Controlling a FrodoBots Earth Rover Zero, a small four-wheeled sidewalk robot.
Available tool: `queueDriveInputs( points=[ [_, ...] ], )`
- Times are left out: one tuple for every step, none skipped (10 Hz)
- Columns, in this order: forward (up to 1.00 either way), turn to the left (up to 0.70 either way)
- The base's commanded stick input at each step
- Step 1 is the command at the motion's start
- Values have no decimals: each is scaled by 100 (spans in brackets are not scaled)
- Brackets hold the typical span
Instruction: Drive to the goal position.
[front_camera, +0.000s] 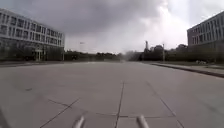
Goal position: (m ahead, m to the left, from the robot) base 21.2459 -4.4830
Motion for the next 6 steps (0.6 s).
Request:
queueDriveInputs(
  points=[
    [70, 0],
    [70, 0],
    [70, 0],
    [70, 0],
    [70, 0],
    [70, 0]
  ],
)
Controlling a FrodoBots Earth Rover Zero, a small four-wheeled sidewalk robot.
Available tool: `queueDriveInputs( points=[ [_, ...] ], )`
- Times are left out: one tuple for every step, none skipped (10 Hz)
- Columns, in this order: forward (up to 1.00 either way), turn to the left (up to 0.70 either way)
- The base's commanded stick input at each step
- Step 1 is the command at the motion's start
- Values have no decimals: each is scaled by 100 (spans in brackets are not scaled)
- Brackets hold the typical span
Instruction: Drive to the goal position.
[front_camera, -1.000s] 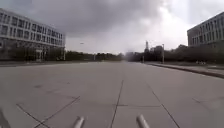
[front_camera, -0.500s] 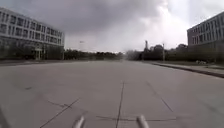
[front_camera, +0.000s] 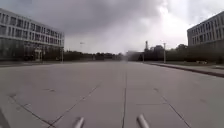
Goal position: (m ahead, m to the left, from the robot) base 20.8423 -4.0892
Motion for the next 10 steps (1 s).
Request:
queueDriveInputs(
  points=[
    [70, 0],
    [70, 0],
    [70, 0],
    [70, 0],
    [70, 0],
    [70, 0],
    [70, 0],
    [70, 0],
    [70, 0],
    [70, 0]
  ],
)
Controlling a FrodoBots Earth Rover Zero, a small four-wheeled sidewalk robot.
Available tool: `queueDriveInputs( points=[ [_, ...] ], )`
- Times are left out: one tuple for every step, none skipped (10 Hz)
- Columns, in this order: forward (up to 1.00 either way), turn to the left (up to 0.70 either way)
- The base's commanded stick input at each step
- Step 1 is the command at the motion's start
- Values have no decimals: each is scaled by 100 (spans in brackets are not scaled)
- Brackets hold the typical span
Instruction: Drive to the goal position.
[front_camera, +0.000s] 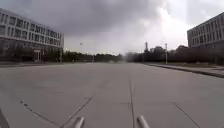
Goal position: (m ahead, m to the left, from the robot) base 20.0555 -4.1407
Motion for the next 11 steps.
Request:
queueDriveInputs(
  points=[
    [70, 0],
    [70, 0],
    [70, 0],
    [70, 0],
    [70, 0],
    [70, 0],
    [70, 0],
    [70, 0],
    [70, 0],
    [70, 0],
    [70, 0]
  ],
)
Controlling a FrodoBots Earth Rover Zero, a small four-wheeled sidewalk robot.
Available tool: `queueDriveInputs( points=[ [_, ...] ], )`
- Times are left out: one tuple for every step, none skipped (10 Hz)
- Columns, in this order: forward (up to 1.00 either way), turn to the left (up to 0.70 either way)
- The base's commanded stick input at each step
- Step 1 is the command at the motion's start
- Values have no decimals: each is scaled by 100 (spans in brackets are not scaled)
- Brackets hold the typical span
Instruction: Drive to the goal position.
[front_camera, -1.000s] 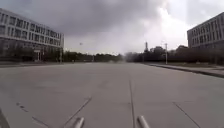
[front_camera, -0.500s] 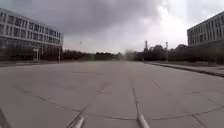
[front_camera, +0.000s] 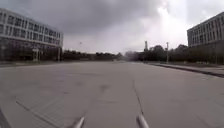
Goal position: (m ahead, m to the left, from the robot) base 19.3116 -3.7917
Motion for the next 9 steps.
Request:
queueDriveInputs(
  points=[
    [70, 0],
    [70, 0],
    [70, 0],
    [70, 0],
    [70, 0],
    [70, 0],
    [70, 0],
    [70, 0],
    [70, 0]
  ],
)
